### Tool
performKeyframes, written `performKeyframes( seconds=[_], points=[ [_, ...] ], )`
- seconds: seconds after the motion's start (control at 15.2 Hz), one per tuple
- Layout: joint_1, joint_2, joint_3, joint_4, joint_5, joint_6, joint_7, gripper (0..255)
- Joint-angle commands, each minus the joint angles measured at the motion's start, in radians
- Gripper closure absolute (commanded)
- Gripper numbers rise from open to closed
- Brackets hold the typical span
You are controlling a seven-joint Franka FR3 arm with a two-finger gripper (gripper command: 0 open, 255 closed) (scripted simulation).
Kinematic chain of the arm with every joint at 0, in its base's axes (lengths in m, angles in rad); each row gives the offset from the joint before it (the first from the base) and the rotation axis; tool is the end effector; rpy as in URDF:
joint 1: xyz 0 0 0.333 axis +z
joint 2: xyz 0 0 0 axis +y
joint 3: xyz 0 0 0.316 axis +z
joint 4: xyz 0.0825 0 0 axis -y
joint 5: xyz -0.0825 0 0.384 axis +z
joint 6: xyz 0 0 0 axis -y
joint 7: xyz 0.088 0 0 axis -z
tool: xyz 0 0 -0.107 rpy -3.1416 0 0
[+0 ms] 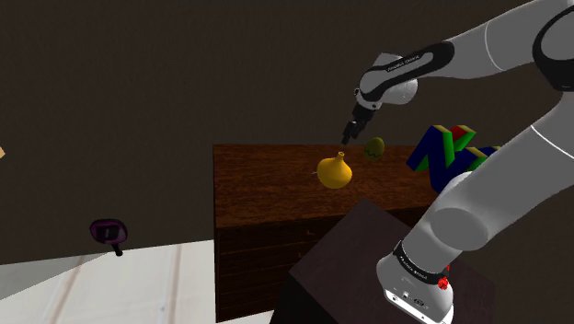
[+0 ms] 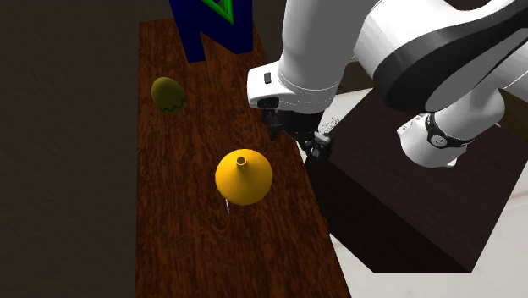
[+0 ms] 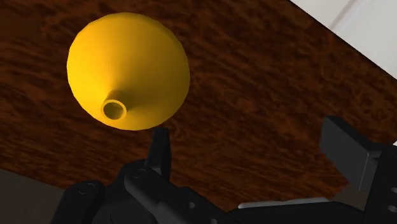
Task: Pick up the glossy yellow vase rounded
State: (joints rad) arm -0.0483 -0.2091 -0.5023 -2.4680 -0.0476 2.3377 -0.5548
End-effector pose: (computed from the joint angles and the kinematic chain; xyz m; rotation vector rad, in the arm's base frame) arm 0.3932 -0.2413 0.3675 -3.1117 -0.0667 -0.1259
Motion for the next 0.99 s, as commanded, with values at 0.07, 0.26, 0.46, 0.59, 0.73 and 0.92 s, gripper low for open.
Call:
performKeyframes(
  seconds=[0.07, 0.26, 0.46, 0.59, 0.73, 0.92],
  points=[
    [0.012, 0.139, -0.047, 0.054, 0.082, 0.072, -0.106, 0],
    [0.004, 0.274, -0.067, 0.114, 0.19, 0.122, -0.222, 0],
    [-0.033, 0.408, -0.054, 0.188, 0.304, 0.154, -0.337, 0],
    [-0.071, 0.494, -0.033, 0.244, 0.37, 0.167, -0.403, 0],
    [-0.109, 0.564, -0.009, 0.296, 0.417, 0.176, -0.45, 0],
    [-0.125, 0.598, 0.012, 0.296, 0.447, 0.204, -0.472, 0]
  ],
)
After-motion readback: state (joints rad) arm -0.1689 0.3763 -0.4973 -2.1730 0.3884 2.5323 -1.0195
